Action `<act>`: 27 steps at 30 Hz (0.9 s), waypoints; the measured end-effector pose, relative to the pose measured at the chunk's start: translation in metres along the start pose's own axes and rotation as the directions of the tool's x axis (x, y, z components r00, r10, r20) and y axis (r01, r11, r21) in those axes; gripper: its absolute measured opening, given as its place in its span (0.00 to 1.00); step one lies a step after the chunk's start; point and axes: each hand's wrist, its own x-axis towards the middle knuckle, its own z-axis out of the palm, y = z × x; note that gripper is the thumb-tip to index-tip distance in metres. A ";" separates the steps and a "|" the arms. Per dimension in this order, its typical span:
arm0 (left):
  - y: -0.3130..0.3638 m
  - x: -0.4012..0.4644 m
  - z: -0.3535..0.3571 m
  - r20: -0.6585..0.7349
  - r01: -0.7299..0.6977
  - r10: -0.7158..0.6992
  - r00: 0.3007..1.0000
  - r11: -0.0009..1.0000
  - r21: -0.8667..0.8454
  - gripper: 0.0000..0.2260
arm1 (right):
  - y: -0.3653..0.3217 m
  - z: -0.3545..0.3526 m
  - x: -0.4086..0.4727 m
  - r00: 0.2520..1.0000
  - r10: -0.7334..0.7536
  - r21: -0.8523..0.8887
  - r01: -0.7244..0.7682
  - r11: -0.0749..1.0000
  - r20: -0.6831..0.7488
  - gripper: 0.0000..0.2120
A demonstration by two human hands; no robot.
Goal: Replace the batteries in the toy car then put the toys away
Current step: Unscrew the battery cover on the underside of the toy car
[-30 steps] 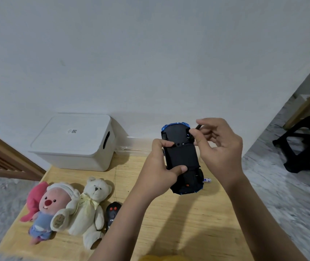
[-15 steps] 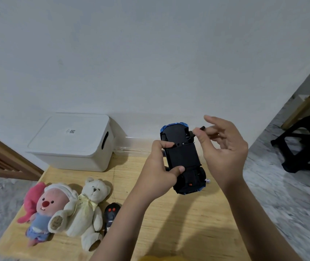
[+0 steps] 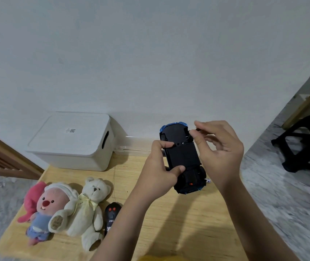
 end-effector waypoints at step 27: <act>0.001 -0.005 -0.004 -0.008 0.019 -0.019 1.000 0.999 -0.029 0.22 | -0.013 0.002 -0.005 0.991 0.128 0.115 -0.130 0.985 0.026 0.11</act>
